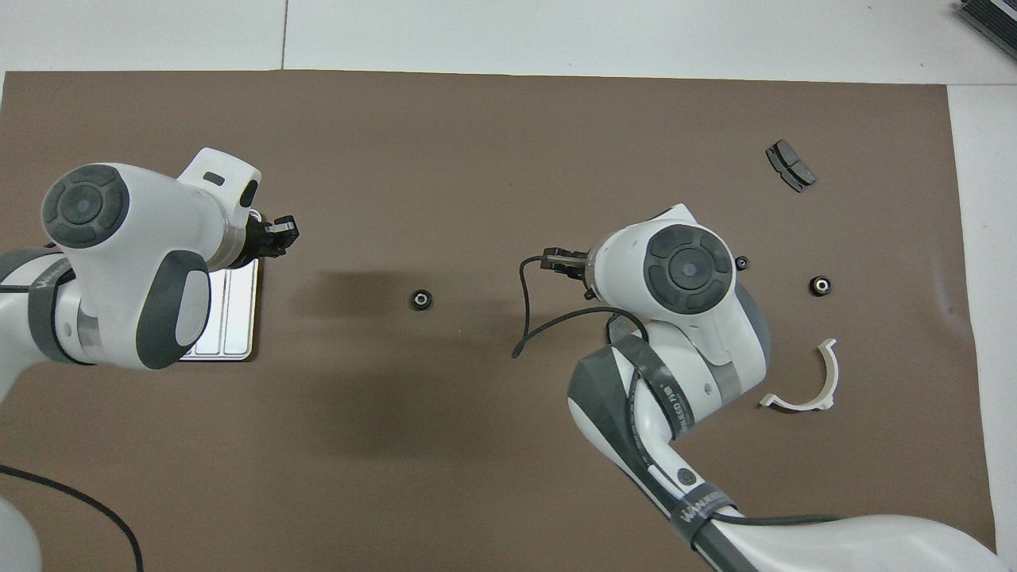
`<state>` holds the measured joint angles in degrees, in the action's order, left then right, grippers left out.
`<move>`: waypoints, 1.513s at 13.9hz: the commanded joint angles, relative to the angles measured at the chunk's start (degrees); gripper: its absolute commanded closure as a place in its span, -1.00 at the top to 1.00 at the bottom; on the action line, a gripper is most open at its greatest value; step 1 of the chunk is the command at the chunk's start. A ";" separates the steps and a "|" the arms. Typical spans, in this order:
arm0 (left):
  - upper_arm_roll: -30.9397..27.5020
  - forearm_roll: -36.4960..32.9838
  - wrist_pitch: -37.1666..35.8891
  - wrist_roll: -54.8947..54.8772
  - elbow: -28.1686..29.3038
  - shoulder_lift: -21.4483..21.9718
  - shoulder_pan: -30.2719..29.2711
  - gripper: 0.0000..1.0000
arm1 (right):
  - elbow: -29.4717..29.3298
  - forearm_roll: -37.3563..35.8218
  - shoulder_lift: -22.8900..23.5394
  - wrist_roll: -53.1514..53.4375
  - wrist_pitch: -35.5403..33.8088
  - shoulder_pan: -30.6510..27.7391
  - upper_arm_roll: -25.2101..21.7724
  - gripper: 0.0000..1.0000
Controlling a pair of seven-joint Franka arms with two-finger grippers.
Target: Place bearing gear from tray to pile
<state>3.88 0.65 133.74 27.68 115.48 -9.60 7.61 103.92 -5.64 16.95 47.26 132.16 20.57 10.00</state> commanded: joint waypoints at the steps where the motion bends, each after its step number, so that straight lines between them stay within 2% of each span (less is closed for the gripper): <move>1: 0.43 -0.30 0.65 -0.35 0.20 0.99 -2.34 -1.00 | -8.10 -0.86 6.93 4.32 -1.81 3.59 -0.33 1.00; 4: 0.43 -0.56 -4.43 -1.74 -4.01 0.29 -4.09 -1.00 | -16.88 -5.07 15.01 10.91 -3.92 8.16 -0.24 1.00; 8: 0.43 -0.47 -17.34 -12.63 -12.27 0.11 -8.31 -1.00 | -20.50 -6.22 19.77 12.68 -3.14 11.15 -0.24 1.00; 12: 0.43 -0.56 -29.48 -15.12 -20.80 0.11 -9.72 -1.00 | -20.51 -7.53 20.66 12.60 -0.68 13.52 -0.16 1.00; 16: 0.43 -0.56 -38.97 -15.12 -25.64 1.25 -9.72 -1.00 | -19.90 -9.64 21.10 12.51 2.31 14.50 -0.16 1.00; 20: 0.52 -0.56 -42.32 -15.12 -25.74 4.24 -9.37 -1.00 | -19.98 -13.34 23.21 12.60 3.90 15.21 -0.16 0.92; 21: 0.52 -0.56 -43.12 -15.12 -25.65 5.29 -9.20 -0.90 | -19.98 -13.69 23.47 12.60 3.99 15.29 -0.16 0.89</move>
<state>3.99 0.64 93.08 13.37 89.75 -6.27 -1.30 85.14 -17.36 38.99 58.72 135.16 35.81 9.89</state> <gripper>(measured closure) 0.991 0.022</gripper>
